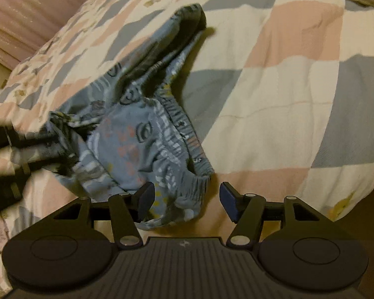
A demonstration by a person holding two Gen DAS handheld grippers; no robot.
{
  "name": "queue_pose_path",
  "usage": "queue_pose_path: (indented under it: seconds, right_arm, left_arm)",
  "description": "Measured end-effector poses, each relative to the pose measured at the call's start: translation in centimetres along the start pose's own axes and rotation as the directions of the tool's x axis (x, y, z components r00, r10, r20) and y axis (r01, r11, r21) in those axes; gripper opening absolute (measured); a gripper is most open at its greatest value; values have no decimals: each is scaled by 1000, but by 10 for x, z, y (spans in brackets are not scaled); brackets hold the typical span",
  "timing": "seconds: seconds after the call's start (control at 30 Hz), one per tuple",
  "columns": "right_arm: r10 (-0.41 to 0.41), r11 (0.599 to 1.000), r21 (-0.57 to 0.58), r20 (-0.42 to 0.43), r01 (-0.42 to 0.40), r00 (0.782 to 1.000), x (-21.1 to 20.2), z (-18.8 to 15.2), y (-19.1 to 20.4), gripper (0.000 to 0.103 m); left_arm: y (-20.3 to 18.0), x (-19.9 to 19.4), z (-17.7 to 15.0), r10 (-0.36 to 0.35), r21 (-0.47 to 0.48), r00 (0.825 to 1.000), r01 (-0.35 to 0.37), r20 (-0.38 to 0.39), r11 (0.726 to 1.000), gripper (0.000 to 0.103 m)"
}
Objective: Fold clothes
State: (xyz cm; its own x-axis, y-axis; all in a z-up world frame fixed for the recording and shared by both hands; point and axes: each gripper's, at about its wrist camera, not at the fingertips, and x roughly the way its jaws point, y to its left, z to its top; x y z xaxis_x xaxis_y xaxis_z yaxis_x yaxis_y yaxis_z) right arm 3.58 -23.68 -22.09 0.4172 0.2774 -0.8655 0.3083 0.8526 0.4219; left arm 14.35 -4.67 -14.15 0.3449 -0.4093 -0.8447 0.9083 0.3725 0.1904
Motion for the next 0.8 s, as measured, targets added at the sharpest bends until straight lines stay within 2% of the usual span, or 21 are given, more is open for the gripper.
queue_pose_path:
  seconds: [0.1, 0.13, 0.2, 0.23, 0.3, 0.43, 0.53, 0.57, 0.6, 0.7, 0.8]
  right_arm:
    - [14, 999, 34, 12, -14, 1000, 8, 0, -7, 60]
    - [20, 999, 42, 15, -21, 1000, 10, 0, -9, 57]
    - [34, 997, 62, 19, -35, 999, 14, 1, -16, 30]
    - [41, 996, 74, 15, -42, 999, 15, 2, -20, 11]
    - [62, 993, 96, 15, -64, 998, 13, 6, -31, 9]
    - [49, 998, 41, 51, -51, 998, -6, 17, -38, 8]
    - [21, 999, 23, 80, -23, 997, -22, 29, -46, 8]
    - [11, 1000, 25, 86, -13, 996, -27, 33, -50, 8]
    - [0, 1000, 30, 90, -3, 996, -30, 37, -55, 8]
    - [-28, 999, 26, 103, 26, 994, -38, 45, -63, 8]
    - [-43, 999, -2, 128, 43, 991, -48, 52, -60, 8]
  left_arm:
    - [10, 21, 25, 11, 44, 1000, -12, 29, 999, 36]
    - [10, 32, 34, 5, 61, 999, -7, 34, 998, 38]
    - [9, 51, 49, -14, 102, 999, 10, 42, 995, 43]
    - [8, 62, 58, -25, 125, 999, 19, 42, 992, 43]
    - [6, 83, 72, -40, 162, 998, 33, 40, 986, 44]
    - [5, 123, 98, -54, 181, 998, 49, 20, 982, 43]
    - [15, 140, 112, -81, 126, 997, 81, 0, 989, 30]
    - [22, 142, 114, -101, 88, 995, 101, -5, 991, 19]
    - [28, 141, 115, -106, 59, 994, 106, -6, 993, 6]
    - [52, 124, 114, -70, -20, 997, 70, 22, 997, 5]
    - [79, 87, 104, 17, -103, 998, -10, 67, 995, 4]
